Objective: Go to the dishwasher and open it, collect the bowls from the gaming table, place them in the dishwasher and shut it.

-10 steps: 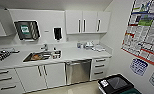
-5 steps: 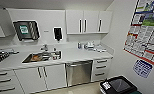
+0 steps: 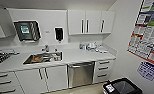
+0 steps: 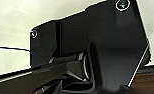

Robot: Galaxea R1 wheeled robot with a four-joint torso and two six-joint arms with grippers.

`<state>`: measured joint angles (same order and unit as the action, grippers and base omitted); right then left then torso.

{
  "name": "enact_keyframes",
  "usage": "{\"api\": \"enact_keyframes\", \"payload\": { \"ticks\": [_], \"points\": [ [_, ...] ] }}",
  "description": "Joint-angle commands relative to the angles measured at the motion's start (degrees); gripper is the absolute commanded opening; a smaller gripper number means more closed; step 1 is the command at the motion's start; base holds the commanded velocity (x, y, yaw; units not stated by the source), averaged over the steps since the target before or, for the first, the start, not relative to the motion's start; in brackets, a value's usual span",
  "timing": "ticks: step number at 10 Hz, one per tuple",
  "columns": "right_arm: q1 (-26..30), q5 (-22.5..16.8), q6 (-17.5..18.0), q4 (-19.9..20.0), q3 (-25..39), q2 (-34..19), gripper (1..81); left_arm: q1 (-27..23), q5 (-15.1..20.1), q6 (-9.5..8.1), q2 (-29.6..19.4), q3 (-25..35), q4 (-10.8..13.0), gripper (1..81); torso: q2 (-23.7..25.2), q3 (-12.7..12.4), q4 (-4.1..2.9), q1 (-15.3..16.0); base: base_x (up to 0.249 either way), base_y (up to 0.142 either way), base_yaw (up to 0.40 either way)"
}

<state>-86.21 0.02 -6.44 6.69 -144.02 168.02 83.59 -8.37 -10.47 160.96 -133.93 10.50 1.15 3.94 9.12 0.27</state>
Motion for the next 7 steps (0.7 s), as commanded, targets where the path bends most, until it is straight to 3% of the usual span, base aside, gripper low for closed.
{"api": "enact_keyframes", "payload": {
  "ticks": [1,7],
  "points": [
    [2.57,-3.45,-0.16,-0.01,0.42,-0.29,81.1,-2.69,2.40,0.10,-0.55,0.86,-0.21,81.1,0.00,0.00,0.00,0.00,0.134,0.000,0.000],
    [2.49,-3.45,-0.16,-0.10,0.33,-0.38,81.1,-2.77,2.40,0.10,-0.55,0.86,-0.21,81.1,0.00,0.00,0.00,0.00,0.137,0.000,0.000]
  ]
}}
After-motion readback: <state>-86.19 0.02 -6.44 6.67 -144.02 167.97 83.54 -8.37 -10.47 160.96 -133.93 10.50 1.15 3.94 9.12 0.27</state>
